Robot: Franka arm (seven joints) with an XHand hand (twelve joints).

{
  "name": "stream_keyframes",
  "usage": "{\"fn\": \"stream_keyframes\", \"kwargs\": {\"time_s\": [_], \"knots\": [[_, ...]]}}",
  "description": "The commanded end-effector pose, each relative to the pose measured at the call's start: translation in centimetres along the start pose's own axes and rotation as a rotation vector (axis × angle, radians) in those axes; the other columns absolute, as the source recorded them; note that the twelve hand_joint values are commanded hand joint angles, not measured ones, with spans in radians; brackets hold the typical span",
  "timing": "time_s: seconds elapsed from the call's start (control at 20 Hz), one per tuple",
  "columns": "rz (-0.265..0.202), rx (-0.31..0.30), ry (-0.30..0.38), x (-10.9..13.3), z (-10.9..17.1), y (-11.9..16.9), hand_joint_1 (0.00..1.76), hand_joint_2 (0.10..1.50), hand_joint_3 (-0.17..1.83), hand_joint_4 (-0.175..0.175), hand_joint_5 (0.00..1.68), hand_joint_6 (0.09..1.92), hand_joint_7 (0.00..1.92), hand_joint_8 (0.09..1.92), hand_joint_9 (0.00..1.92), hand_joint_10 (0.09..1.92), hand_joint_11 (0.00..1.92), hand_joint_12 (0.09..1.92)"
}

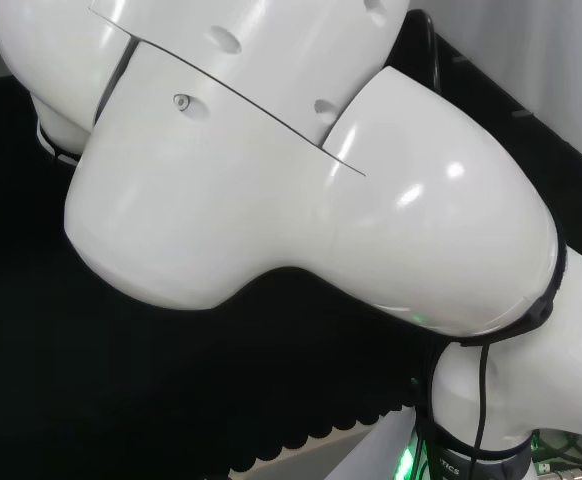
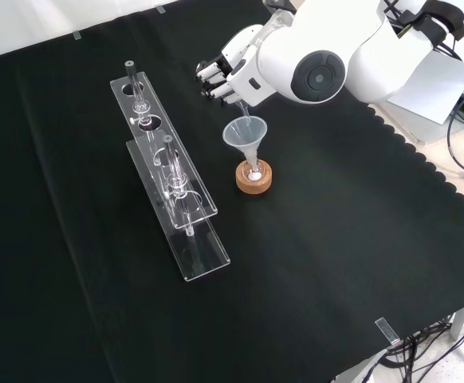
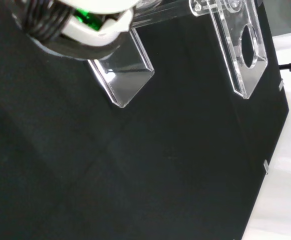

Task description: Pour all the NaCl from the weighing funnel into the round-bottom flask.

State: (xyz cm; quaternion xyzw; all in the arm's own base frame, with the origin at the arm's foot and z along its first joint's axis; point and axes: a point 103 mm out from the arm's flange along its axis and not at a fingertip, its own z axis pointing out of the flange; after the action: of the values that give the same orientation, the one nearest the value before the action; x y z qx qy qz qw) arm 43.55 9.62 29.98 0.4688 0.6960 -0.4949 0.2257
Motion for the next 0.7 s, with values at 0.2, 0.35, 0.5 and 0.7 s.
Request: {"fn": "stream_keyframes", "kwargs": {"time_s": [0.2, 0.35, 0.5, 0.7], "knots": [[0.003, -0.002, 0.004, -0.2, 0.1, -0.1, 1.12, 0.67, 0.65, 0.175, 1.24, 0.73, 0.70, 0.56, 0.95, 0.34, 0.74, 1.12], [0.005, -0.002, 0.014, -0.3, 0.3, -0.1, 1.12, 0.67, 0.65, 0.175, 1.24, 0.73, 0.70, 0.56, 0.95, 0.34, 0.74, 1.12], [0.005, -0.003, 0.035, -0.4, 0.7, 0.0, 1.12, 0.67, 0.65, 0.175, 1.24, 0.73, 0.70, 0.56, 0.95, 0.34, 0.74, 1.12], [-0.002, 0.000, 0.081, -0.5, 1.3, 0.2, 1.12, 0.67, 0.65, 0.175, 1.24, 0.73, 0.70, 0.56, 0.95, 0.34, 0.74, 1.12]]}}
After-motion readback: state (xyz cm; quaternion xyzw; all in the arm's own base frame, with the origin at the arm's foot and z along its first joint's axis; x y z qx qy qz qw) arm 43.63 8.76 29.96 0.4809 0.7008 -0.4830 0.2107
